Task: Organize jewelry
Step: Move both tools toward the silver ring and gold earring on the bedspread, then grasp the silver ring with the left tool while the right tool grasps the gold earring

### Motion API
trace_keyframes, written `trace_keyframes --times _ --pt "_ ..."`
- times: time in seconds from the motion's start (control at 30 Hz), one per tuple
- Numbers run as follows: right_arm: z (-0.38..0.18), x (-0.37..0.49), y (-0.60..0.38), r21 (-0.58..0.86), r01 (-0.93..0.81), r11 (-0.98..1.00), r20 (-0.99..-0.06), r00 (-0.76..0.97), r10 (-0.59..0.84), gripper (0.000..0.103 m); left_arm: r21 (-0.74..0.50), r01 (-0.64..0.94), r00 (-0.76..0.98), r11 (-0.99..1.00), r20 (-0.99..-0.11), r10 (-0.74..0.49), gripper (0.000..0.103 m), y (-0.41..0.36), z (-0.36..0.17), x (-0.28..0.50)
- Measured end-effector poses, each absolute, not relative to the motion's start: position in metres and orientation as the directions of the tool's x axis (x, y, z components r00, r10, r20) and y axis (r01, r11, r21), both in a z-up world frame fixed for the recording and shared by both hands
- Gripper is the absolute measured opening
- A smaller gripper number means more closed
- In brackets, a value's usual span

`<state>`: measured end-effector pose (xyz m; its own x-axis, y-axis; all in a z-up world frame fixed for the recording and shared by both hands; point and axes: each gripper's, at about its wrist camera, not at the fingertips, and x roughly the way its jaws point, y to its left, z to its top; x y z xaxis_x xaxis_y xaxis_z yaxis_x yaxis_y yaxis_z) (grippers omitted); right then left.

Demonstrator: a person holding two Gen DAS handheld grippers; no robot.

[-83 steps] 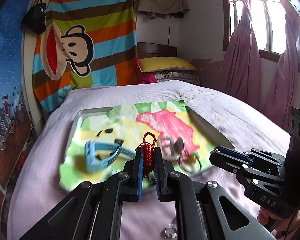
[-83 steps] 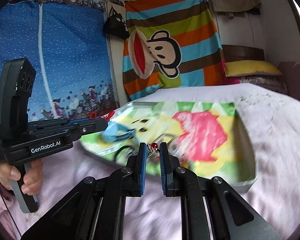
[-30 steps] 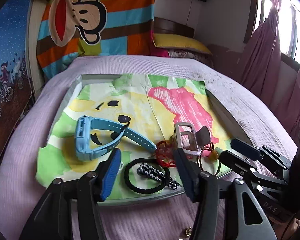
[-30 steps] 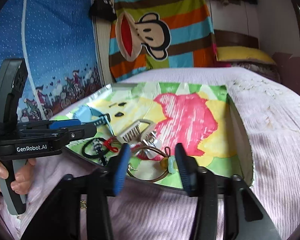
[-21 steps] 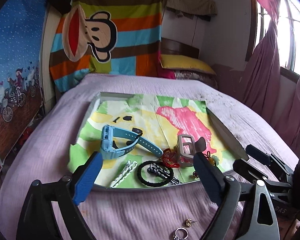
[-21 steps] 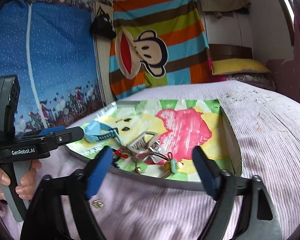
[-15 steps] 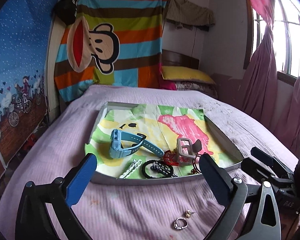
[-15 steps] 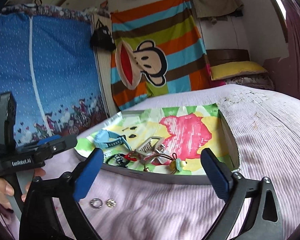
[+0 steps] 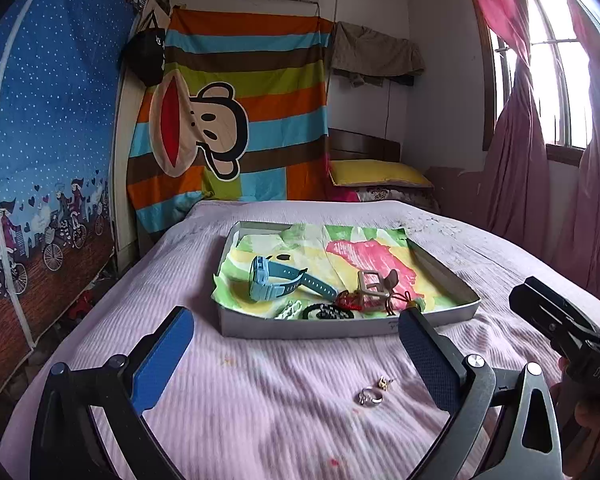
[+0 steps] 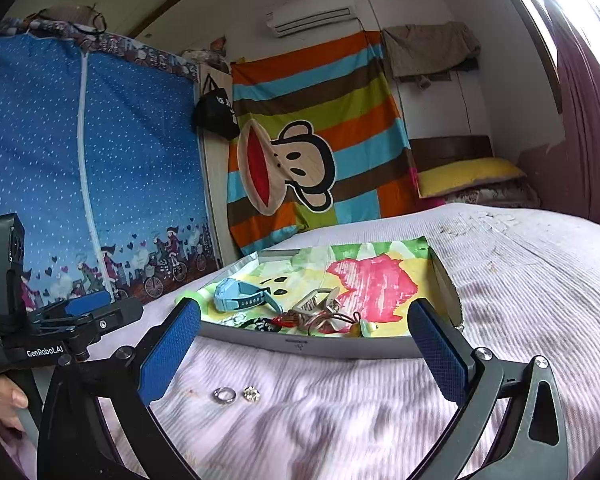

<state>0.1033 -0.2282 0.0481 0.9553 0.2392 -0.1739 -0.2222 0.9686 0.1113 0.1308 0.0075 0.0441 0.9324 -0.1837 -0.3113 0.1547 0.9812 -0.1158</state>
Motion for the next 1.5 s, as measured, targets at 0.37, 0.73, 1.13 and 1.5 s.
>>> trace_keyframes --times 0.37,0.73,1.13,1.5 --pt "0.038 0.110 -0.227 0.092 -0.261 0.961 -0.274 0.921 0.276 0.102 -0.099 0.183 0.908 0.978 -0.364 -0.207 0.103 0.013 0.018 0.120" --pt "0.016 0.139 -0.223 0.112 -0.298 0.948 -0.403 0.858 0.318 0.078 -0.101 0.217 0.875 0.971 -0.421 -0.240 0.103 0.011 0.006 0.131" --pt "-0.005 0.163 -0.210 0.142 -0.373 0.917 -0.509 0.767 0.391 0.039 -0.132 0.315 0.807 0.940 -0.484 -0.339 0.072 0.003 -0.001 0.144" --pt "-0.015 0.178 -0.192 0.135 -0.425 0.895 -0.569 0.706 0.421 0.019 -0.230 0.423 0.682 0.877 -0.556 -0.475 0.031 -0.015 -0.005 0.162"
